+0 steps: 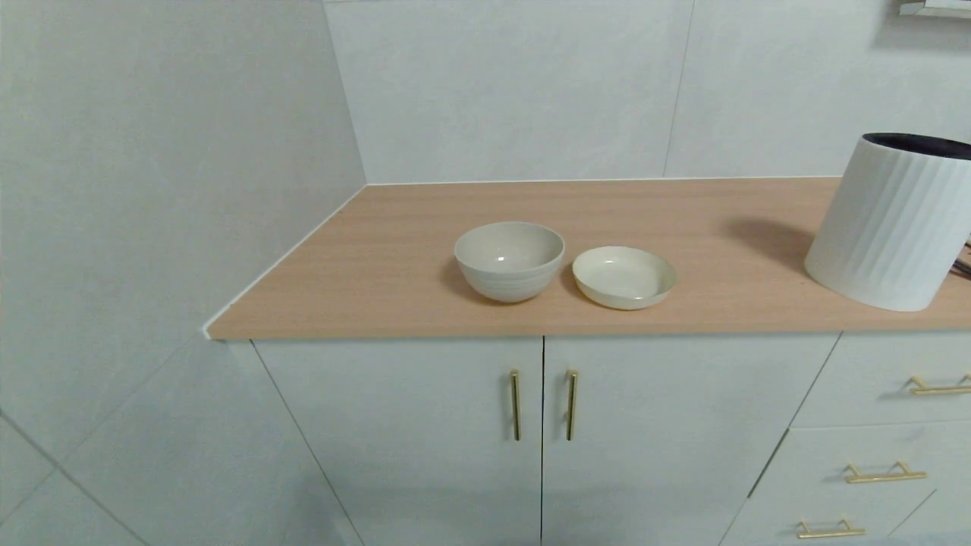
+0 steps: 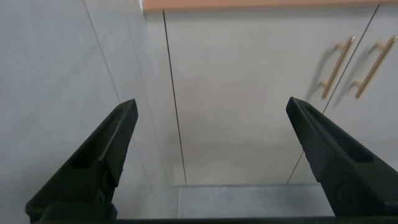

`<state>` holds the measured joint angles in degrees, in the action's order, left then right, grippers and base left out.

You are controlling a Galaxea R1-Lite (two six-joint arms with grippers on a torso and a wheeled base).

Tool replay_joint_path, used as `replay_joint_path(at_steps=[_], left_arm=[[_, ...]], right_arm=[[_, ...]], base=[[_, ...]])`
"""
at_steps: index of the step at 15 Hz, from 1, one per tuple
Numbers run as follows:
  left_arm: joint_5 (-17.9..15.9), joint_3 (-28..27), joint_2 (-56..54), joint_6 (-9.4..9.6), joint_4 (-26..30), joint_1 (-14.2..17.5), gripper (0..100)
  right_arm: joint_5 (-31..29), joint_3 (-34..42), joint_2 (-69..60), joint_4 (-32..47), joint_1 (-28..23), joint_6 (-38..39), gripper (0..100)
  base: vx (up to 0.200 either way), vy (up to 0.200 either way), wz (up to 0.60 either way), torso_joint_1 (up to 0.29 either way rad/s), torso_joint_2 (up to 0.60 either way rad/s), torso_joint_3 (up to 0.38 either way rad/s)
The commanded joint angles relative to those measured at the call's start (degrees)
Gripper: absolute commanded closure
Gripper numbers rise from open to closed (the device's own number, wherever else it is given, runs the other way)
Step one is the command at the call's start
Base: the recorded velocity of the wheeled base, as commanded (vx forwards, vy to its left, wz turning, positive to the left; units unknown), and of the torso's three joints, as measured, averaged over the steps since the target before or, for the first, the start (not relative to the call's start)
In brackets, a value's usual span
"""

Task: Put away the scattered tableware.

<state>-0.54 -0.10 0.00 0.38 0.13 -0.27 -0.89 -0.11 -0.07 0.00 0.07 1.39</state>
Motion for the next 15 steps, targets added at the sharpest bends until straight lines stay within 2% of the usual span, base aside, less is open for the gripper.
replay_joint_path(at_steps=[1,12,15], left_arm=[[0.01,0.01,0.0,-0.03,0.04,0.0,0],[0.01,0.01,0.0,-0.03,0.04,0.0,0],[0.01,0.01,0.0,-0.03,0.04,0.0,0]], right_arm=[[0.01,0.02,0.07,0.0,0.01,0.02,0],[0.01,0.02,0.07,0.0,0.01,0.02,0],[0.01,0.02,0.07,0.0,0.01,0.02,0]], base=[[0.0,0.0,0.0,-0.188,0.48,0.29],[0.0,0.0,0.0,-0.149,0.46,0.308],[0.0,0.0,0.0,-0.04,0.19,0.134]])
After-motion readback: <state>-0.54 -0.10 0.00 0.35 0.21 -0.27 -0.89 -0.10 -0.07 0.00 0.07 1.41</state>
